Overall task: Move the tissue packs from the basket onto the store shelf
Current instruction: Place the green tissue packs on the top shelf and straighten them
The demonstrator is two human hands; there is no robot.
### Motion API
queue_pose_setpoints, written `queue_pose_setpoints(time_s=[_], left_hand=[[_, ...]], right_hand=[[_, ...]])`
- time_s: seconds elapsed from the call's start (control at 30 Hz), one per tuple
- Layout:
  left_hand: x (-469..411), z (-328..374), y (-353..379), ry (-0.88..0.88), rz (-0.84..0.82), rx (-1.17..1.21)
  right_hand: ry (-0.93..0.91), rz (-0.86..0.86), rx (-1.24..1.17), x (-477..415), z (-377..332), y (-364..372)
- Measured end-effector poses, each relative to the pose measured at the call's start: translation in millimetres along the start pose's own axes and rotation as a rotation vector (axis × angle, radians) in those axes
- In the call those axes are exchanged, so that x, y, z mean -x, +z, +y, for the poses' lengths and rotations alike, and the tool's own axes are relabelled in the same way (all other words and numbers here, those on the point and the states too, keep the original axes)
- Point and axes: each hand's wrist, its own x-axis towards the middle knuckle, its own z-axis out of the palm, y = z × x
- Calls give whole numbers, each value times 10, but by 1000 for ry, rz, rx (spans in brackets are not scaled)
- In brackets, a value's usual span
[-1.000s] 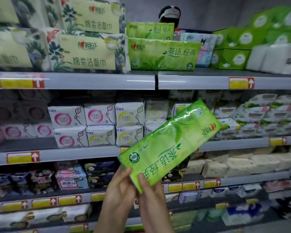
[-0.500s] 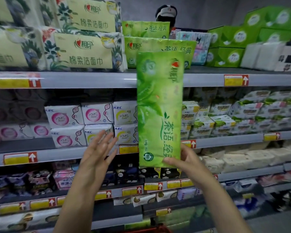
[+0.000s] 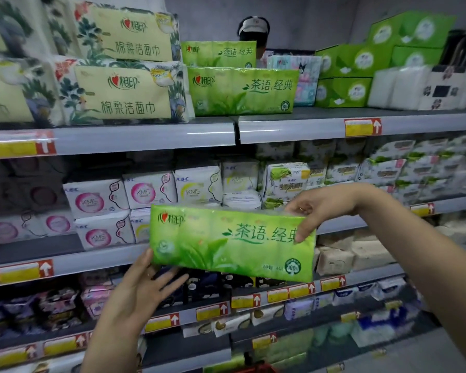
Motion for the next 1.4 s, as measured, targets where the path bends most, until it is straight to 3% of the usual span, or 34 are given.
queue_pose_setpoints(time_s=[0.1, 0.2, 0.33, 0.53, 0.67, 1.0, 1.17, 1.4], left_hand=[[30, -93, -74, -30, 54, 14], [11, -151, -105, -32, 152, 42], [51, -138, -23, -30, 210, 81], [27, -73, 116, 16, 214, 132], [-7, 72, 263, 52, 192, 122], [-38, 366, 530, 113, 57, 41], [-85, 422, 644, 274, -23, -7], [-223, 590, 1286, 641, 60, -193]], right_hand=[[32, -118, 33, -54, -41, -11], [45, -72, -26, -85, 28, 27], [60, 137, -300, -60, 201, 107], [-14, 579, -765, 15, 456, 510], [-119, 725, -970, 28, 324, 768], [-130, 1004, -1008, 113, 114, 691], [-194, 1041, -1067, 106, 176, 585], [-382, 1108, -1091, 111, 247, 149]])
